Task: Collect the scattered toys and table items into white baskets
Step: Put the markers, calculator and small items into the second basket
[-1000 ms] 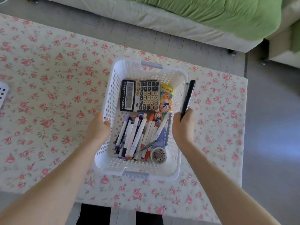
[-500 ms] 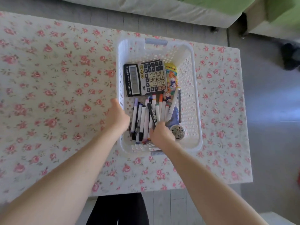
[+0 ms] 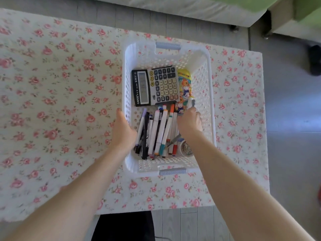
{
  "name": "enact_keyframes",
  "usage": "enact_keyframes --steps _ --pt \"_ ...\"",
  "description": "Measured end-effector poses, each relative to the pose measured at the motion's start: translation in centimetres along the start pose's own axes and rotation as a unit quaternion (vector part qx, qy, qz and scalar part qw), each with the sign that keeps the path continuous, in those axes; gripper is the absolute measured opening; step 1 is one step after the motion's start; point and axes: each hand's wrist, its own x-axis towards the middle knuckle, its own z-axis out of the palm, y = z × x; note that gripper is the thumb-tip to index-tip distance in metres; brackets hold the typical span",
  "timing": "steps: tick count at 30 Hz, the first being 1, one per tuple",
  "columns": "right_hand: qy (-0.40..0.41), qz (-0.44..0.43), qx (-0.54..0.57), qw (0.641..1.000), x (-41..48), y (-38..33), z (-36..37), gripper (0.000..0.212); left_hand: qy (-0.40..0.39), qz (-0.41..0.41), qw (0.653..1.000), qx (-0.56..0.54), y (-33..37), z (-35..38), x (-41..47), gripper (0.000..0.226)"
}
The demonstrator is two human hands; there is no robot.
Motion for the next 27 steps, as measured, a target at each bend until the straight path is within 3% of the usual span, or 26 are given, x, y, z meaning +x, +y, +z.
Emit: enact_keyframes --steps 4,10,14,19,21,24,27 --pt "-0.020 0.045 0.015 0.999 1.1 -0.6 0.1 0.043 -0.003 0.005 1.000 -0.009 0.0 -0.1 0.0 0.051" --pt "-0.005 -0.004 -0.008 1.000 0.8 -0.1 0.5 0.034 -0.002 0.006 1.000 0.004 -0.4 0.0 0.1 0.046" --pt "0.002 0.035 0.026 0.999 1.1 0.2 0.6 0.024 -0.004 0.007 1.000 -0.003 -0.3 0.0 0.1 0.047" --pt "0.006 -0.037 0.075 0.996 -0.3 0.1 0.7 0.028 -0.001 0.014 1.000 -0.006 -0.3 -0.1 0.2 0.046" --pt "-0.036 -0.052 0.070 0.996 -1.5 -0.2 1.3 0.029 -0.003 0.012 1.000 -0.010 -0.3 -0.1 0.2 0.044" --pt "-0.168 -0.062 0.000 0.984 -2.9 -0.3 1.7 0.019 -0.006 0.011 1.000 -0.028 -0.2 -0.2 0.1 0.039" --pt "-0.217 -0.053 -0.023 0.975 -1.8 -0.6 0.5 0.035 -0.008 0.014 1.000 -0.021 -0.2 -0.3 0.1 0.033"
